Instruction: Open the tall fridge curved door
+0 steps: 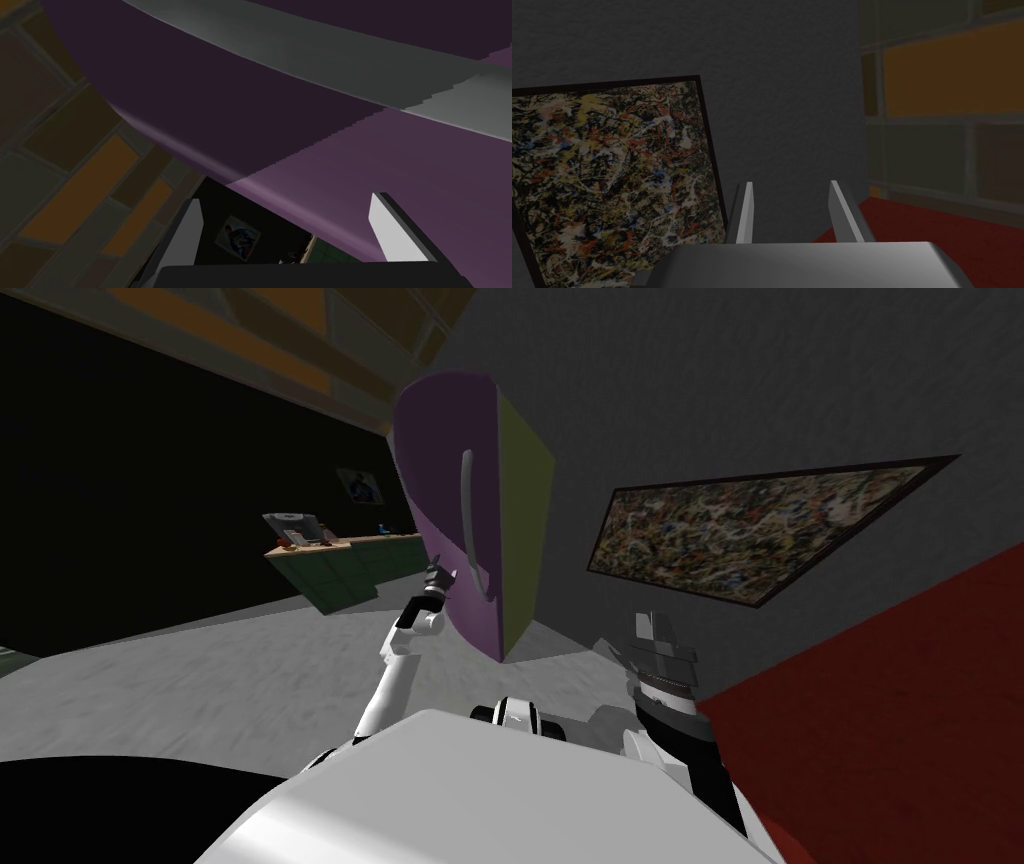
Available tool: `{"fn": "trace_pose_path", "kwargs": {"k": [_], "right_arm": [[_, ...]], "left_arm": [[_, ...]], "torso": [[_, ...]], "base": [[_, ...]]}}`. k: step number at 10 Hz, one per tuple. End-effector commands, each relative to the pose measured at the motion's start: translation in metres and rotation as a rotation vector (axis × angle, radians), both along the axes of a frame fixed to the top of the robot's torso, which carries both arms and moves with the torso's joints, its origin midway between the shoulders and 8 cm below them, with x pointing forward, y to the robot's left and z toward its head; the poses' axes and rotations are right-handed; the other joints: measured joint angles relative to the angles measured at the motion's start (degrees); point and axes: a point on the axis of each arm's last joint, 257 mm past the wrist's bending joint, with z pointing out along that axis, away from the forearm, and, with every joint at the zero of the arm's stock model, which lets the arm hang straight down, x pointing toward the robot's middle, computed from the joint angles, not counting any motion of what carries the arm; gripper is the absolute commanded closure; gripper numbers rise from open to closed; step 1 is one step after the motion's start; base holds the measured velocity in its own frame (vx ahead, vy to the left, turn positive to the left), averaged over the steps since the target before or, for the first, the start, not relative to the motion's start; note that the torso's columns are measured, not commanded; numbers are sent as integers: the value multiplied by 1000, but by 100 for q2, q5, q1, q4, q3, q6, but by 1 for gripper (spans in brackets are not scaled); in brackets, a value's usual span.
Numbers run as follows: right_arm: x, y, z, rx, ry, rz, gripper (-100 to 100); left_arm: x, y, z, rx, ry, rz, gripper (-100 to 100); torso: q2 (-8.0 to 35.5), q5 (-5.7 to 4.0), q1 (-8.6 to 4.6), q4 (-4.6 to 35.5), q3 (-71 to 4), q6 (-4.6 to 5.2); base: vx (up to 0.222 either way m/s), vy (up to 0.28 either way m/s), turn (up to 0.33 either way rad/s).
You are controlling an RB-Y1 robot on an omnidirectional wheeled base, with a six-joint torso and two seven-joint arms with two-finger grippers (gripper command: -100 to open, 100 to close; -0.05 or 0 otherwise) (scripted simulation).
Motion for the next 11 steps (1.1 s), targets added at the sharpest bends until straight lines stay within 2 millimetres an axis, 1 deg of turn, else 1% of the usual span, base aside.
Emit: {"fn": "trace_pose_path", "kwargs": {"k": [1, 2, 3, 4, 5, 6, 7, 9, 10, 11], "right_arm": [[0, 0, 0, 0, 0, 0, 0], [0, 0, 0, 0, 0, 0, 0], [0, 0, 0, 0, 0, 0, 0], [0, 0, 0, 0, 0, 0, 0], [0, 0, 0, 0, 0, 0, 0], [0, 0, 0, 0, 0, 0, 0], [0, 0, 0, 0, 0, 0, 0], [0, 0, 0, 0, 0, 0, 0], [0, 0, 0, 0, 0, 0, 0], [0, 0, 0, 0, 0, 0, 0]], "left_arm": [[18, 22, 4, -64, 25, 10, -100], [20, 19, 9, -66, 20, 4, -100], [29, 28, 10, -97, 34, 7, -100], [30, 27, 12, -97, 33, 6, -100], [39, 36, 14, -130, 47, 7, -100], [46, 47, 10, -163, 69, 13, -100], [48, 44, 18, -163, 58, 6, -100], [63, 63, 15, -232, 93, 13, -100], [66, 59, 24, -234, 84, 3, -100], [73, 68, 23, -270, 103, 4, -100]], "torso": [[-3, 0, -4, -1, -2, -1], [-4, -2, -9, -1, -3, -2], [-1, 1, 6, 0, 0, 0], [2, 4, 9, 1, 1, -2], [1, 3, 10, 0, 1, -1], [-3, 1, 0, 0, -2, -2], [-2, -6, -26, -1, -1, -1], [0, 2, 6, 0, 0, -2], [-4, 1, 0, -1, -2, -2], [-6, 1, 5, -1, -3, 0]], "base": [[24, -147, 98], [16, -101, 40], [9, -88, 45], [10, -74, 37], [16, -82, 63], [10, -163, 102], [6, -130, 46], [8, -113, 71], [22, -102, 39], [15, -93, 62]]}}
